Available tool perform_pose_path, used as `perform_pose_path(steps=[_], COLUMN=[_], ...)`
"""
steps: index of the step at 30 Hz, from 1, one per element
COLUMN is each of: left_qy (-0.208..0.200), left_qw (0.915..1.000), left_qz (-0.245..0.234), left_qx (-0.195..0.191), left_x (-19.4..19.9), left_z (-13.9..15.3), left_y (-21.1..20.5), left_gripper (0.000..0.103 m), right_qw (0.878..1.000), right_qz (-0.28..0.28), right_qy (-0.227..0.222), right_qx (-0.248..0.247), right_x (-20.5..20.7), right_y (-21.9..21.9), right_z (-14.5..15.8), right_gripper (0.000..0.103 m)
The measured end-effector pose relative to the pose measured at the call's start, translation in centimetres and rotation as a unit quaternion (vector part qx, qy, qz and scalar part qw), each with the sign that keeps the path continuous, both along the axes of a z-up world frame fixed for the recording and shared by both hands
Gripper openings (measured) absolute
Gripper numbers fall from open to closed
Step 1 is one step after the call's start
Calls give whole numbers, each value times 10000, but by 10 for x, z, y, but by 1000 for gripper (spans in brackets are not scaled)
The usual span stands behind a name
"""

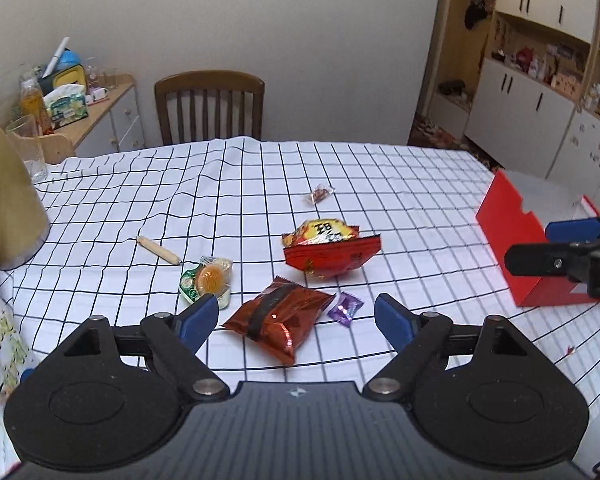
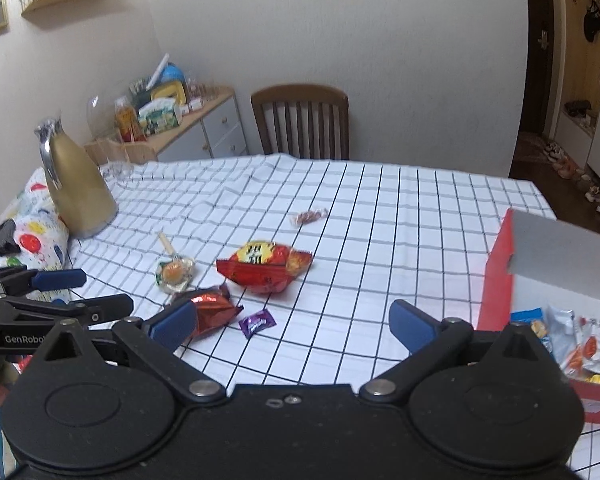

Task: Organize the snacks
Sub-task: 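Withdraw both open tools from the box toward the snacks on the table, then grasp the brown-orange packet with the left tool while the right grasps the purple candy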

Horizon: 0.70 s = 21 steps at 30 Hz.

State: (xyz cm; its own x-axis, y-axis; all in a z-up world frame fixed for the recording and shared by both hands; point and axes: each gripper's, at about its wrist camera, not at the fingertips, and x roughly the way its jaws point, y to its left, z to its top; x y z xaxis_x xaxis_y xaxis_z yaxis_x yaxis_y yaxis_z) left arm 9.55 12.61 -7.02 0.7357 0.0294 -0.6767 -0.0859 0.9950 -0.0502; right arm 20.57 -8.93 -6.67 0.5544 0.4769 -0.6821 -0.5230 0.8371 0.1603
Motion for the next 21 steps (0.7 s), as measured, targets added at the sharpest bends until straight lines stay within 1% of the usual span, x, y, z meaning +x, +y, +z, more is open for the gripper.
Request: perform_pose_path(steps=[5, 8, 12, 18, 21], left_qy=[135, 166, 249, 483, 638], left_qw=[9988, 9975, 9957, 9929, 9896], left_qz=[-478, -681, -890, -1064, -1268], left_qx=[-35, 10, 98, 220, 221], left_x=[17, 26, 40, 60, 69], left_z=[-16, -23, -34, -57, -66], left_y=[10, 14, 18, 24, 26], left_gripper=[85, 85, 85, 85, 85], right_qw=[9999, 9996, 9989, 9974, 9968], right_qz=[-18, -19, -64, -114, -13], right_qy=[130, 218, 339, 524, 565], right_qx=[-92, -165, -314, -476, -563], right_x=[8, 15, 24, 36, 40], right_y=[17, 25, 36, 53, 65], right_z=[-15, -23, -36, -59, -71], right_gripper=[103, 103, 103, 103, 102])
